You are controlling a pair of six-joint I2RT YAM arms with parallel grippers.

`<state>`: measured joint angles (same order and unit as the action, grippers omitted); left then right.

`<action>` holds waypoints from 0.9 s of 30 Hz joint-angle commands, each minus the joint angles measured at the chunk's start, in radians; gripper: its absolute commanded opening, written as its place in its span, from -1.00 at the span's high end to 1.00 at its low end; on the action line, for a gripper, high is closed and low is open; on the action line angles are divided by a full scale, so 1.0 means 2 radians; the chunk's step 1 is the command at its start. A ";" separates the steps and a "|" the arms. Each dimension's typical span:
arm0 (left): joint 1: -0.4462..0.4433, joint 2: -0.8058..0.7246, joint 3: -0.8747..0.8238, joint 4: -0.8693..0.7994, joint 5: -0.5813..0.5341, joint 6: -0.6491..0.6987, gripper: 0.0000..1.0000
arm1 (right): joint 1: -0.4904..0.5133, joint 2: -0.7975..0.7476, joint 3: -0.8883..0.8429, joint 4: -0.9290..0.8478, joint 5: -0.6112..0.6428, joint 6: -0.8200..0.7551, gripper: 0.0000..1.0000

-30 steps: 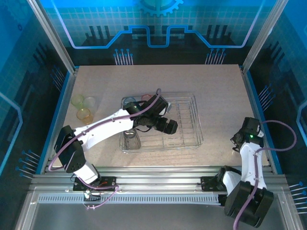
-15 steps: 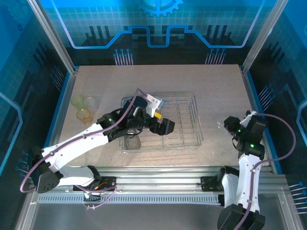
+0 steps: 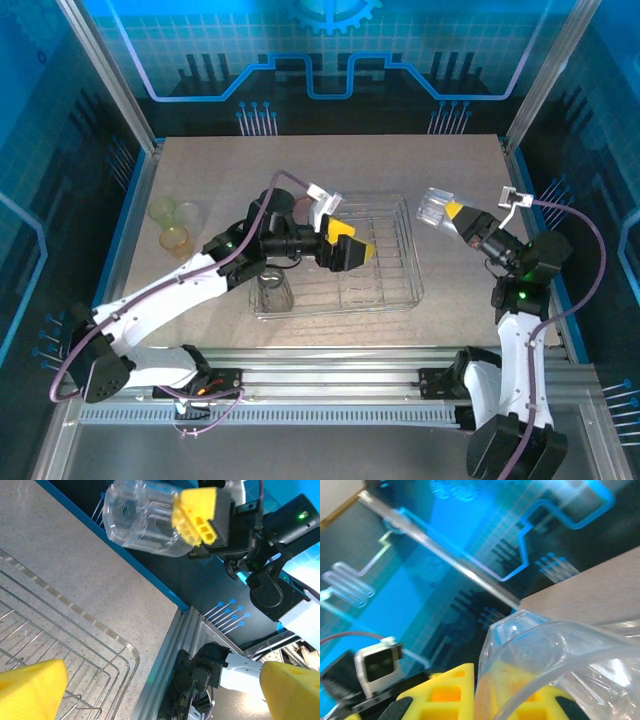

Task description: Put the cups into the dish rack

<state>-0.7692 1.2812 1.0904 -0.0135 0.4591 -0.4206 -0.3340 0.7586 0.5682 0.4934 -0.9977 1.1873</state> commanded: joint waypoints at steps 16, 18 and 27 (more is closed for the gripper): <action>0.003 0.026 0.057 0.000 0.007 0.025 -0.99 | 0.199 0.081 0.037 0.202 -0.006 0.092 1.00; 0.008 0.028 0.060 -0.003 -0.005 0.019 -0.98 | 0.216 0.079 0.043 0.177 -0.003 0.073 1.00; 0.029 0.022 0.043 0.027 -0.025 -0.018 -0.98 | 0.256 0.084 0.057 0.167 0.007 0.061 1.00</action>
<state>-0.7197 1.3273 1.1759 -0.0097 0.4332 -0.4274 0.1516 0.9333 0.6373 0.8143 -1.0031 1.3445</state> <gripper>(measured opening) 0.992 0.118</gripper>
